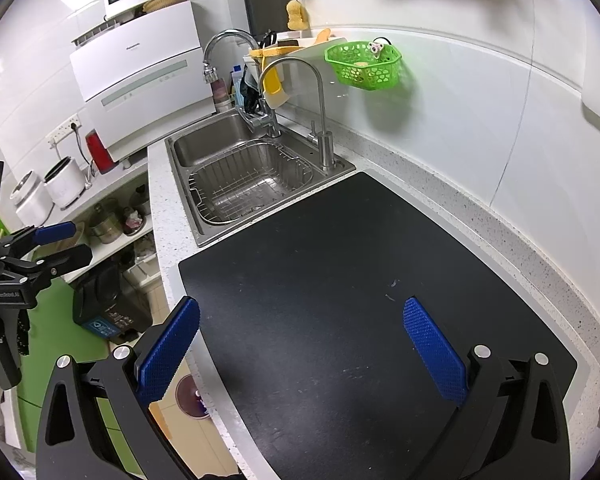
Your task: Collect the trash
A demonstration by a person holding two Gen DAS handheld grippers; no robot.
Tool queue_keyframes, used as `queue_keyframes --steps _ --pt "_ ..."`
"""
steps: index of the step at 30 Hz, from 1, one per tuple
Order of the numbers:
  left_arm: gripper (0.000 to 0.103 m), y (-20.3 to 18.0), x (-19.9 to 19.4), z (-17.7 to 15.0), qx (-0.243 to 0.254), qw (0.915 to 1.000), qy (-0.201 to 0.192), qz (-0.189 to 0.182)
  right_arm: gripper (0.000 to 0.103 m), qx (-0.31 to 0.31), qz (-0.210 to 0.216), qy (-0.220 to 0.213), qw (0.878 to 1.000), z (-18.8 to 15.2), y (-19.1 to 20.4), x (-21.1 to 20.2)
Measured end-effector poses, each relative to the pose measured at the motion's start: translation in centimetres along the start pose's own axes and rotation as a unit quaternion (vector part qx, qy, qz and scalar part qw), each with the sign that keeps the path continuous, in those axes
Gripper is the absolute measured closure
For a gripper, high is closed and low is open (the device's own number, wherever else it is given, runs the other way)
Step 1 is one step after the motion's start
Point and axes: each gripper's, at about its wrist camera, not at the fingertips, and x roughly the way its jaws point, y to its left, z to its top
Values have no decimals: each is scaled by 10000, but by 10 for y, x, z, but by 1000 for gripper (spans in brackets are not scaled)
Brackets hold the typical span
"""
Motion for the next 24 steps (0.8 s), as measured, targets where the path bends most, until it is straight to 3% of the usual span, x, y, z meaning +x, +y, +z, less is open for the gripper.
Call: queue_keyframes --steps 24 --pt "3 -1 3 2 -3 10000 14 4 5 8 -10 7 10000 1 -3 0"
